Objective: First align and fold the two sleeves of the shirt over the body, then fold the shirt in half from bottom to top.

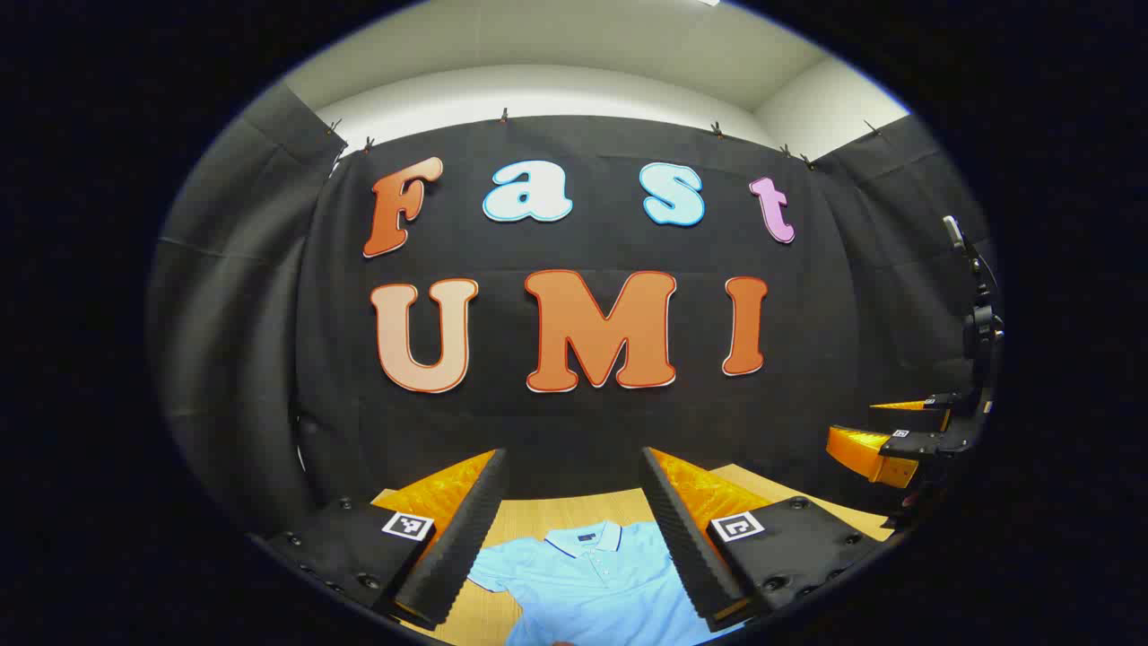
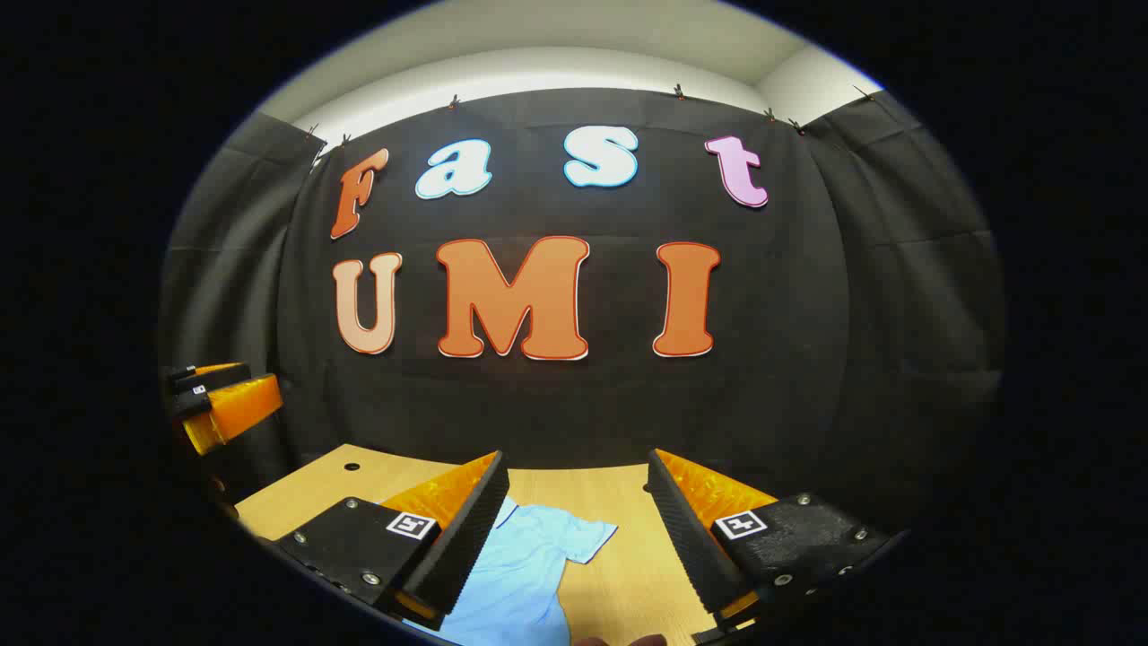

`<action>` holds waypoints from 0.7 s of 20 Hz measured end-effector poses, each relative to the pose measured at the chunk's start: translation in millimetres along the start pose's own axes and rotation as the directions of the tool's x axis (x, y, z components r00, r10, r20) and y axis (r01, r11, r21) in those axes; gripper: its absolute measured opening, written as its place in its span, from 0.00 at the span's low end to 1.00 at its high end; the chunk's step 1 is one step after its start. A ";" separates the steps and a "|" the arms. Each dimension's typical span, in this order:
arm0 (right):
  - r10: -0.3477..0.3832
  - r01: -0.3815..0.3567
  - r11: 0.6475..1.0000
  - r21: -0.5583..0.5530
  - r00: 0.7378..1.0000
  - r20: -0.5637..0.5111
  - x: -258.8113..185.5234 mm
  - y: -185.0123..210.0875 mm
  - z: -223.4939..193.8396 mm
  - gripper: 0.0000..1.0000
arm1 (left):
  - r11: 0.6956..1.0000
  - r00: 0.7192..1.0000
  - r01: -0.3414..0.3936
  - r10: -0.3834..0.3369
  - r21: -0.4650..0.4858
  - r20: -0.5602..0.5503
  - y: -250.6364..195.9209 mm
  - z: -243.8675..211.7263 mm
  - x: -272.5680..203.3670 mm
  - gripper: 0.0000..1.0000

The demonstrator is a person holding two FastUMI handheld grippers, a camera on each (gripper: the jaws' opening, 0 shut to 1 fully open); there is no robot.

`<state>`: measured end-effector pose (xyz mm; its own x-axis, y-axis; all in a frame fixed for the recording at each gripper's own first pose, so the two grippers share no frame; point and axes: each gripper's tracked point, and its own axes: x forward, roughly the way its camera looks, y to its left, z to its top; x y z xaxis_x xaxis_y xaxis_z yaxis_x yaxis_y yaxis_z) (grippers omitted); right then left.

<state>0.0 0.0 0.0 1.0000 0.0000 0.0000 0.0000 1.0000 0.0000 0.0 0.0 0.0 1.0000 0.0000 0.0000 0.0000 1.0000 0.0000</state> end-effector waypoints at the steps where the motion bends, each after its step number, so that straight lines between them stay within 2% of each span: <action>1: 0.012 -0.012 1.000 0.010 1.000 -0.006 1.6 3.3 -1.9 0.97 | 1.000 1.000 0.000 0.000 -0.004 -0.002 -1.1 -1.0 0.5 0.97; 7: 0.006 -0.006 1.000 -0.026 1.000 0.023 7.8 8.1 5.8 0.97 | 1.000 1.000 0.009 -0.010 -0.012 -0.010 3.5 -9.0 -1.1 0.97; 10: 0.004 -0.004 1.000 -0.023 1.000 -0.005 9.7 12.9 -5.0 0.97 | 0.999 0.998 0.035 -0.037 -0.041 -0.046 -1.3 -24.2 -1.6 0.96; 14: -0.032 0.032 0.999 -0.038 0.999 -0.013 10.1 16.2 -10.6 0.97 | 0.998 0.998 0.056 -0.056 0.002 -0.040 10.1 -23.0 -1.1 0.97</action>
<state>10.1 16.2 -10.6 0.9994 -0.0323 -0.0129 0.0317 0.9988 -0.0377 -1.1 10.1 -23.0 0.9976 -0.0561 -0.0402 0.0562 0.9984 0.0024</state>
